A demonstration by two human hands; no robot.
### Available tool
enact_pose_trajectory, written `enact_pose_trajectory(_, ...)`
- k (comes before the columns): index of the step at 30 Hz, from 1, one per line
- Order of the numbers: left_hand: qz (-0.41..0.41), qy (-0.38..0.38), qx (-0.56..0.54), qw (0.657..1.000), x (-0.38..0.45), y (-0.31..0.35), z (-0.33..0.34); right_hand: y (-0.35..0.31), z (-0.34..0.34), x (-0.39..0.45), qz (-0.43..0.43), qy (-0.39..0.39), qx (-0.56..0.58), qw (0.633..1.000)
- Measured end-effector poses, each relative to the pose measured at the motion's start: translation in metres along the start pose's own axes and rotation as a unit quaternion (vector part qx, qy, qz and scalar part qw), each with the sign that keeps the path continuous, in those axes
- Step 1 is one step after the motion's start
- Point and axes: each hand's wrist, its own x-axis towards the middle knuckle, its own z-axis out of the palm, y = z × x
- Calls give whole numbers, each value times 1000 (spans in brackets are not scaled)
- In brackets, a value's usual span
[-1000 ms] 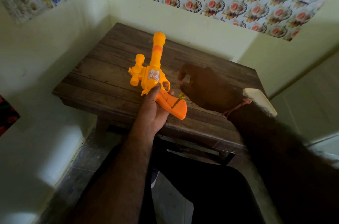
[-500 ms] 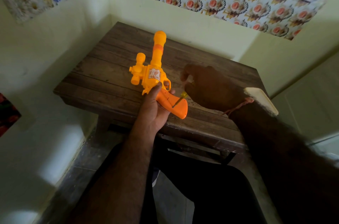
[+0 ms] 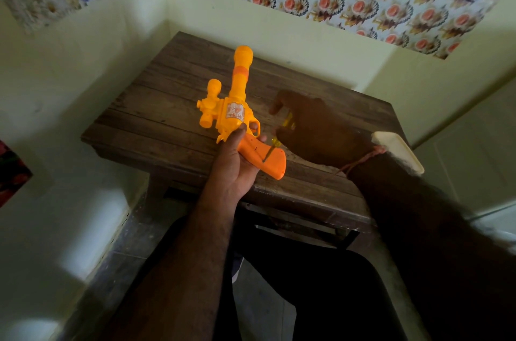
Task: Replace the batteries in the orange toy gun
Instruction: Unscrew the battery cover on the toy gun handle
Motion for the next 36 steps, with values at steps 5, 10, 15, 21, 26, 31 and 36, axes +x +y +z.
enact_pose_trajectory(5,7,-16,21,1000,0,0,0,-3,1,-2,-16,-1,-19,1000)
enact_pose_trajectory(10,5,-9,13,1000,-2,1,0,-3,-2,1,-11,-10,-72,997)
enact_pose_trajectory(15,8,-13,24,1000,-3,1,2,-4,-6,-2,-6,-31,-44,999)
enact_pose_trajectory(21,10,-16,21,1000,-1,0,0,-1,-6,0,1,-33,-82,996)
enact_pose_trajectory(26,10,-27,15,999,-2,1,1,-3,-9,-1,-13,-50,-27,998)
enact_pose_trajectory(31,9,-21,14,1000,0,0,-2,-1,-7,0,-21,-51,-42,998)
enact_pose_trajectory(36,10,-12,18,1000,0,0,-2,0,-8,1,-5,-51,-52,997)
